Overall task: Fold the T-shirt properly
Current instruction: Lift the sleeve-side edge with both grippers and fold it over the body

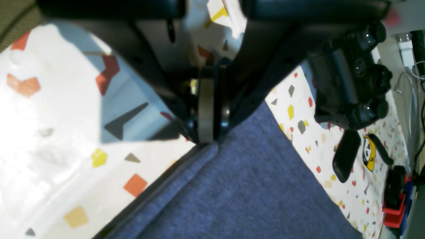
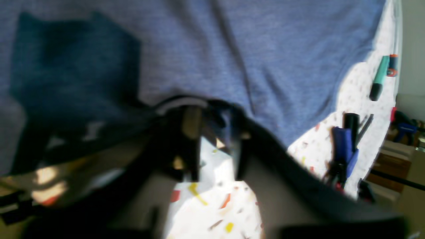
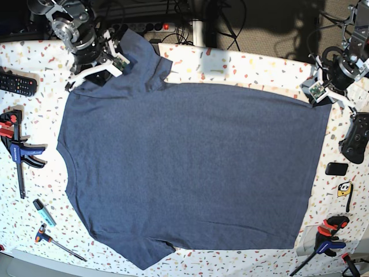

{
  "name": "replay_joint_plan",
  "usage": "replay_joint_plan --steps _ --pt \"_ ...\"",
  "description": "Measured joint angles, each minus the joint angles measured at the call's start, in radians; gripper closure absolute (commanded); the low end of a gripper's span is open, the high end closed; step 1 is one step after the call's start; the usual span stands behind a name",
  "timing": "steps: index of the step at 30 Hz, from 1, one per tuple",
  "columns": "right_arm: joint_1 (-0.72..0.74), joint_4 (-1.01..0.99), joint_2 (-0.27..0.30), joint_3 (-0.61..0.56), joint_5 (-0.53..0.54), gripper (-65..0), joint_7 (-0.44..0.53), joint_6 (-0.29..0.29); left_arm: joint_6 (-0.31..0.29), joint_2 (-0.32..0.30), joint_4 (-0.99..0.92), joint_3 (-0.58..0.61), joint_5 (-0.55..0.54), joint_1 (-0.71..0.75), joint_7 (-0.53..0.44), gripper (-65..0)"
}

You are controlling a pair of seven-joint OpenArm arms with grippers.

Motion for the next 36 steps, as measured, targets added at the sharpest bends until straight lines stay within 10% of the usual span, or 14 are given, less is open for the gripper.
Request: replay_joint_plan --steps 8,12,18,25,36 --pt "-0.002 0.0 0.0 0.0 0.022 0.0 0.0 -0.006 0.0 0.0 0.0 0.0 0.0 0.0 0.0 0.0" --pt "-0.008 0.004 0.005 0.0 0.021 0.0 0.003 -0.145 0.0 -0.001 0.0 0.0 -0.042 0.0 0.008 0.0" --pt "-0.089 0.093 0.061 0.007 -0.027 0.0 -0.033 -0.176 -0.007 -0.037 0.026 0.0 -0.239 0.03 0.023 0.0" --pt "-0.257 0.193 0.064 0.134 -0.031 0.0 -0.033 -0.23 0.095 -0.055 0.113 -0.02 -0.323 0.168 0.029 0.0" --pt "-0.527 0.262 0.067 0.215 -0.079 0.0 0.011 -0.332 0.128 0.055 0.233 -0.259 -0.373 0.395 -0.019 0.0"
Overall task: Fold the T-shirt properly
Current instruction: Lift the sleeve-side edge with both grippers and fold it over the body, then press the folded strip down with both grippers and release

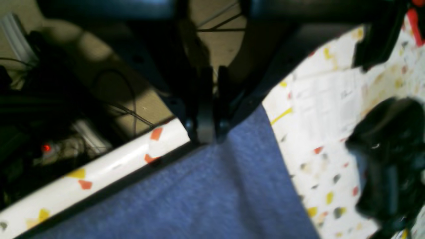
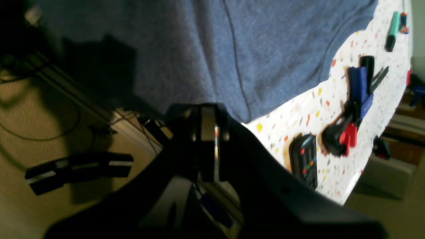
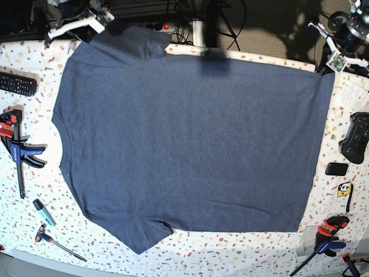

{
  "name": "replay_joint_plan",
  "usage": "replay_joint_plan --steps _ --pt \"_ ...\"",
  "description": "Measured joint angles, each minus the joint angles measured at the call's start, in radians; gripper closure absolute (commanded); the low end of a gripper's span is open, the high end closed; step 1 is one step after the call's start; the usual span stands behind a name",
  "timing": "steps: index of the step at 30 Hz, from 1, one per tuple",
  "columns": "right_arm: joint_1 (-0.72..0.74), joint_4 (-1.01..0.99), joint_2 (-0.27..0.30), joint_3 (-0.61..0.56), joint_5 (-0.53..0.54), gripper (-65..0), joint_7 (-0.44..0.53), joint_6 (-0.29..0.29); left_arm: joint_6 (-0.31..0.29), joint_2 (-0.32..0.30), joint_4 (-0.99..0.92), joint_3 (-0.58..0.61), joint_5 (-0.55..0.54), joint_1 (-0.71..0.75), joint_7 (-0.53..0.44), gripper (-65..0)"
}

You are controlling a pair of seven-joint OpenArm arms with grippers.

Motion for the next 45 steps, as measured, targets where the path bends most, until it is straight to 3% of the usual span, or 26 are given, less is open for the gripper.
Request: replay_joint_plan --steps 3,7,10,14,20,28,33,40,45 --pt "-0.012 0.0 0.0 -0.001 -0.034 0.0 -0.002 -0.027 -0.013 0.031 0.024 -0.056 0.0 0.023 -0.04 0.0" --pt "-0.004 0.028 0.0 0.003 -0.035 0.0 -0.003 -0.08 -0.038 0.032 0.061 -0.084 0.0 0.012 -0.051 0.0" --pt "0.014 0.045 0.0 0.028 -0.03 0.0 -0.003 -0.089 -0.044 0.034 0.079 -0.084 -0.005 -0.016 -0.045 0.0" --pt "0.097 0.045 0.0 0.082 0.093 0.0 -0.004 -0.09 -0.048 0.034 0.081 -0.084 -0.011 -0.086 -0.023 0.0" --pt "0.269 0.006 -0.004 0.102 0.271 0.0 0.057 0.006 -0.045 0.036 0.081 -0.071 -0.012 -0.194 0.036 0.0" --pt "0.48 -0.158 -0.11 0.103 0.369 0.0 0.117 0.126 -0.045 0.036 -0.056 0.049 -0.011 -0.322 0.058 0.0" --pt "0.582 -0.253 -0.127 0.069 0.384 0.0 0.132 0.146 -0.042 0.039 -0.18 0.119 -0.011 -0.437 0.059 0.0" --pt "0.717 -0.396 -0.129 -0.033 0.387 0.0 0.132 0.148 -0.047 0.039 -0.328 0.129 -0.012 -0.547 0.056 0.0" --pt "0.781 -0.445 -0.156 -0.04 0.386 0.0 0.136 0.148 -0.046 0.042 -0.4 0.13 -0.011 -0.601 0.059 0.0"
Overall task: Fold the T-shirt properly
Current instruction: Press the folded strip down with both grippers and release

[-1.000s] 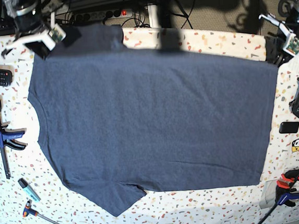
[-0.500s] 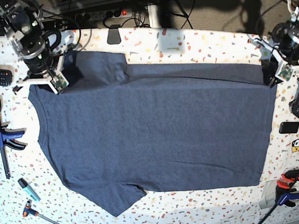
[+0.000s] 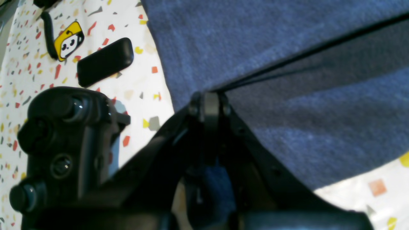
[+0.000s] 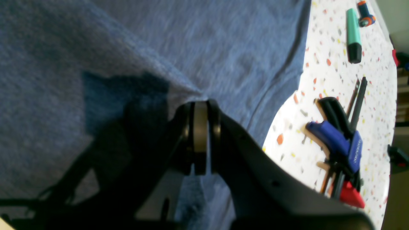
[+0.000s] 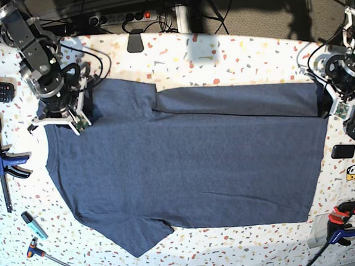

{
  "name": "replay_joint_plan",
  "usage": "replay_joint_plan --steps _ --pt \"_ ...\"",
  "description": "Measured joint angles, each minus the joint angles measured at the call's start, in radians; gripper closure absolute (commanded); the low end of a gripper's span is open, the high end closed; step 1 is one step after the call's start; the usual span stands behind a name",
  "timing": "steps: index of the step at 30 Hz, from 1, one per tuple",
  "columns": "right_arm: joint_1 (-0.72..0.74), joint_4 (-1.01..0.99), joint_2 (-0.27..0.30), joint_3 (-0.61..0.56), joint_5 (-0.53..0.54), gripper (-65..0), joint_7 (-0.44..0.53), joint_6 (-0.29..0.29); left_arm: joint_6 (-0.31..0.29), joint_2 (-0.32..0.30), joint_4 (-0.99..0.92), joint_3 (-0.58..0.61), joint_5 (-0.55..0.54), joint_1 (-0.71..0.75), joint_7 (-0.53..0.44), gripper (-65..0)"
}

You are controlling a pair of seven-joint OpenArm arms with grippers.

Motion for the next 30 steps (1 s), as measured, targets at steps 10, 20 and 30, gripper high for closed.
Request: replay_joint_plan --steps 10,20,30 --pt "0.01 -0.001 -0.013 0.0 -0.008 0.0 0.009 0.005 0.003 0.017 -0.003 0.0 0.02 -0.019 -0.033 0.0" --pt "0.047 -0.001 -0.013 0.0 0.002 0.0 0.019 0.034 0.004 0.021 -0.004 0.0 0.056 -0.035 -0.043 0.0" --pt "0.071 0.0 -0.012 -0.001 0.013 -25.7 0.018 -0.026 0.005 0.021 -0.004 0.0 0.053 -0.038 -0.044 -23.3"
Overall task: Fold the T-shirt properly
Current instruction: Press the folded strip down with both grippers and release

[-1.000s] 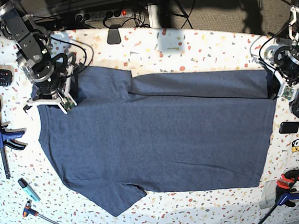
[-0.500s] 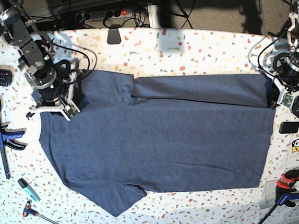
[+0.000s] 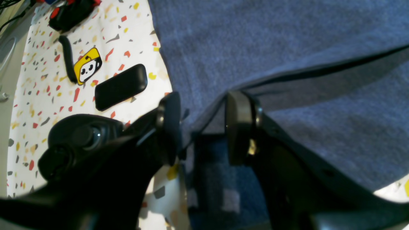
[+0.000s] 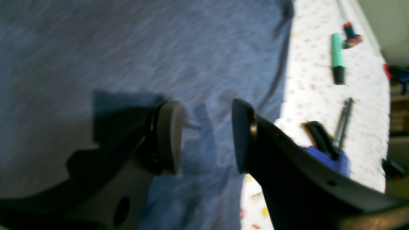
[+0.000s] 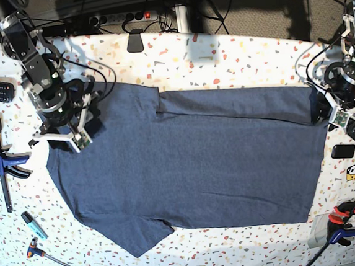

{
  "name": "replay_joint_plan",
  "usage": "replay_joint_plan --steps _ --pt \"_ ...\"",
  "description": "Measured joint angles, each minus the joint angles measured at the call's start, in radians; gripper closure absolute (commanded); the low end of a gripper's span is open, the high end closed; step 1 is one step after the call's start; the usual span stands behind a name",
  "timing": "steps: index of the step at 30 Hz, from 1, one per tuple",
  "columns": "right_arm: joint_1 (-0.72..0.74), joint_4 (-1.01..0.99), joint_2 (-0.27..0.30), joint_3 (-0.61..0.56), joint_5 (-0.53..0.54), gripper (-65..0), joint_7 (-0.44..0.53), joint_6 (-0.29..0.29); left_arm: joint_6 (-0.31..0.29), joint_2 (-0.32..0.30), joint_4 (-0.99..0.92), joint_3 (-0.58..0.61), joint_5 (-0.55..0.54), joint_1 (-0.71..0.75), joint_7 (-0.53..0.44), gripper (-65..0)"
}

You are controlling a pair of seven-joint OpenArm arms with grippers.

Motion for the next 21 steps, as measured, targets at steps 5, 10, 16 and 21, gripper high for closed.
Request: replay_joint_plan --steps 5,10,16,21 --pt "-0.011 0.051 0.007 0.001 0.0 -25.6 -0.066 -0.021 0.0 -0.03 0.024 0.0 -0.121 0.005 0.092 -23.2" --pt "-0.053 0.143 0.007 0.001 0.005 -23.3 -0.085 -0.09 0.006 -0.122 0.117 -0.005 -0.391 0.0 0.285 -23.2" --pt "-0.138 0.218 0.003 0.001 0.009 -6.6 -0.131 -0.129 0.008 -0.066 0.138 -0.004 -0.571 0.024 0.398 -14.7" --pt "-0.18 0.218 -0.025 0.04 0.037 0.0 -0.136 -0.19 0.003 0.014 0.138 -0.005 -0.582 0.041 0.389 -3.8"
